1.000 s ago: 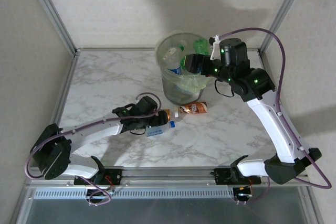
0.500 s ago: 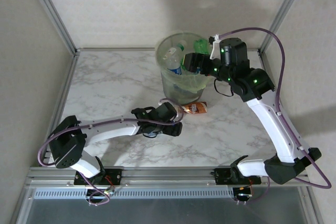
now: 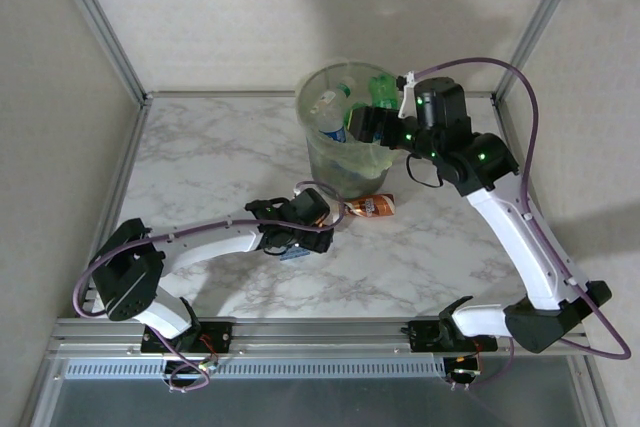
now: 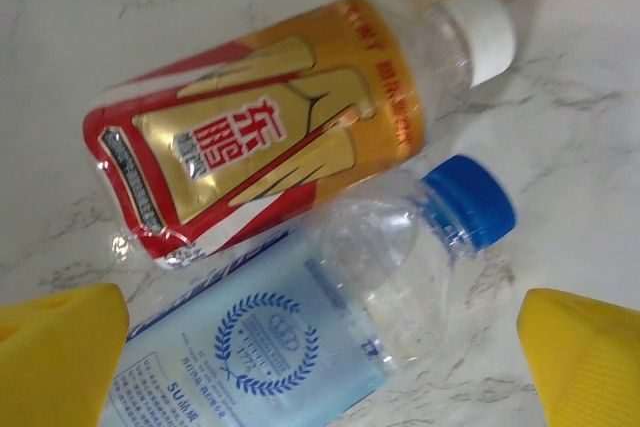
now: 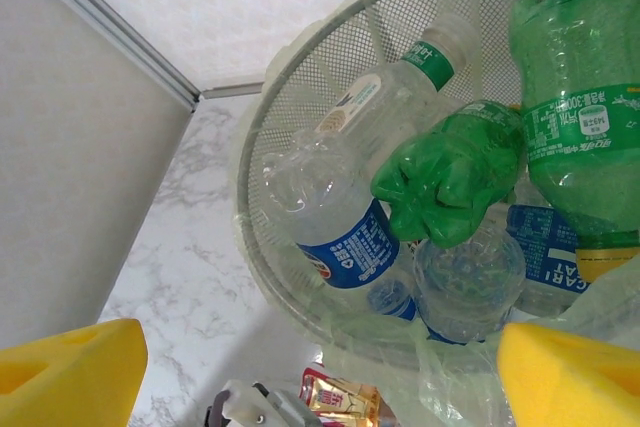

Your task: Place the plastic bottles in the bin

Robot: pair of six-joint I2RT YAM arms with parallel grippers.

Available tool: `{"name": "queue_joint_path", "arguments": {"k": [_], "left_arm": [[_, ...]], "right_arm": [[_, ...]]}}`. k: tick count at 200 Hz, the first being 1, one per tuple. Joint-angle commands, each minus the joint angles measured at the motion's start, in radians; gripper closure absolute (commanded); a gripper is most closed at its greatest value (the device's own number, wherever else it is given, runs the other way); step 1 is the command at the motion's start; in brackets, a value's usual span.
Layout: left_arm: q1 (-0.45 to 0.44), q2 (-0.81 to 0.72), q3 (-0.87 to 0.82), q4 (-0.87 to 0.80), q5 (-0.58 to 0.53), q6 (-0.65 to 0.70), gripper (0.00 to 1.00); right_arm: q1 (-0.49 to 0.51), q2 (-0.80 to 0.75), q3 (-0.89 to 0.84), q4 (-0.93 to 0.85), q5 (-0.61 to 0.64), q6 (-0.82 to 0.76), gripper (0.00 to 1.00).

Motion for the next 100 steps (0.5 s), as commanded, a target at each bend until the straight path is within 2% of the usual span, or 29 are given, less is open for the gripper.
{"name": "queue_joint_path", "arguments": {"k": [1,47,100], "left_arm": [[0.007,-0.002,-0.028,-0.012,0.025,0.04,0.0],[0.012,0.014,-0.093,0.011,0.065,0.041,0.0],[0.006,0.041,-0.119,0.037,0.18,0.055,0.01]], "right_arm": [[0.006,-0.034,0.0,0.028,0.026,0.014,0.09],[0.006,-0.052,-0.01,0.032,0.035,0.031,0.08],[0.006,-0.065,-0.02,0.033,0.029,0.038,0.1]]}}
